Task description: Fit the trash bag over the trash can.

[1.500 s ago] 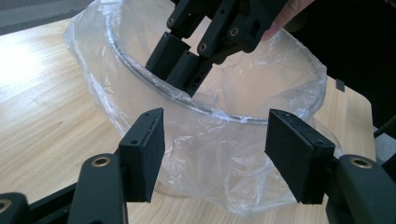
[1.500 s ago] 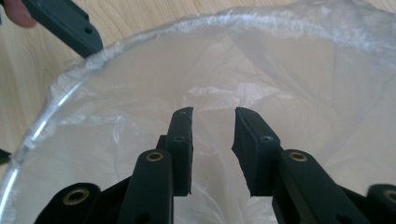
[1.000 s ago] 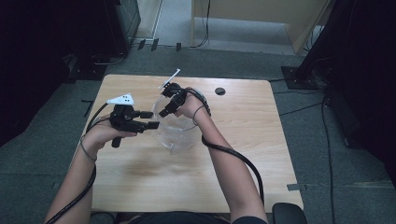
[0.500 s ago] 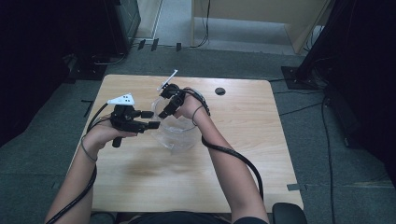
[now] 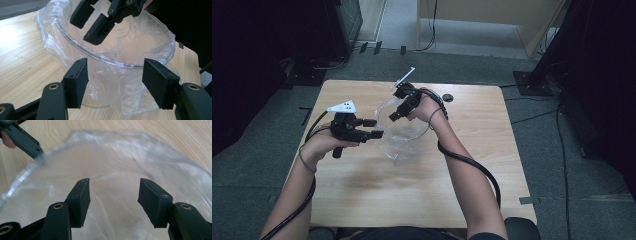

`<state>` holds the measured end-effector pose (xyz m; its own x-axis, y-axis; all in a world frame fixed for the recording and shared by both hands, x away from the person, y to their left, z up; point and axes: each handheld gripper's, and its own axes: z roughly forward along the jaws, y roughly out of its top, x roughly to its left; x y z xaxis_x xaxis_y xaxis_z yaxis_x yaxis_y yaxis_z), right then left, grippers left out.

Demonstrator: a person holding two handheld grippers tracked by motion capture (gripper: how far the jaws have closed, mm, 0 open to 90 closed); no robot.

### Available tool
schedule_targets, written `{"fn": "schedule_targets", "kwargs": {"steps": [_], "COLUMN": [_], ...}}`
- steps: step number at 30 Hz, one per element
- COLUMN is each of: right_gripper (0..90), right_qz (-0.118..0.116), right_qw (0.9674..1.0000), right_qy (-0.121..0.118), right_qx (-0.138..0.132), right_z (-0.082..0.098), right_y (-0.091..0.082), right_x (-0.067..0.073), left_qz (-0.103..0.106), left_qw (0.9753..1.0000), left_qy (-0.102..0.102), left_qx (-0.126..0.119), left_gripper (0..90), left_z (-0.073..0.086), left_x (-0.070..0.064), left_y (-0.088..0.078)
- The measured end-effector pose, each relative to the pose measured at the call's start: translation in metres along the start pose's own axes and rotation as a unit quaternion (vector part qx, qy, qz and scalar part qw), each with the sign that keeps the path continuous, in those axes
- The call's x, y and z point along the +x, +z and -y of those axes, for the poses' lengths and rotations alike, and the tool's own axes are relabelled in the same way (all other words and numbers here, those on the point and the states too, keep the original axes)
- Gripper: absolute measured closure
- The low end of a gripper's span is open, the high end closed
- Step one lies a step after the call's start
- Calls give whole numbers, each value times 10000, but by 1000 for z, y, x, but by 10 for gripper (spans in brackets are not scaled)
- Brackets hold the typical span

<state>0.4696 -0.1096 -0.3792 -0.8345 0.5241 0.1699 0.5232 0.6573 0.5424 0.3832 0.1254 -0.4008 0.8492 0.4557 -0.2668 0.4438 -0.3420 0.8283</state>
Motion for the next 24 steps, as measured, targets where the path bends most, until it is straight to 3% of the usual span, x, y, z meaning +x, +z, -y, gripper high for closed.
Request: {"fn": "schedule_targets", "kwargs": {"steps": [7, 12, 16, 20, 24], "right_gripper": [507, 528, 485, 415, 349], "right_qz": [-61, -44, -129, -37, -16], "right_qw": [9995, 9999, 9994, 9979, 9977], "right_qy": [190, -138, -330, -623, -592], "right_qx": [-232, -47, 15, 190, 329], "right_z": [25, 33, 40, 42, 45], "right_y": [-8, -13, -10, -6, 1], "right_x": [-6, 5, 16, 21, 22], "left_qz": [-18, -24, -9, -34, -46], "left_qw": [10000, 10000, 10000, 10000, 10000], "left_qy": [-6, 5, -1, 8, -9], "left_qx": [1, -2, -18, -8, -35], "left_gripper": [367, 367, 366, 365, 365], "left_z": [0, 0, 0, 0, 0], "left_x": [0, 0, 0, 0, 0], "left_y": [0, 0, 0, 0, 0]}}
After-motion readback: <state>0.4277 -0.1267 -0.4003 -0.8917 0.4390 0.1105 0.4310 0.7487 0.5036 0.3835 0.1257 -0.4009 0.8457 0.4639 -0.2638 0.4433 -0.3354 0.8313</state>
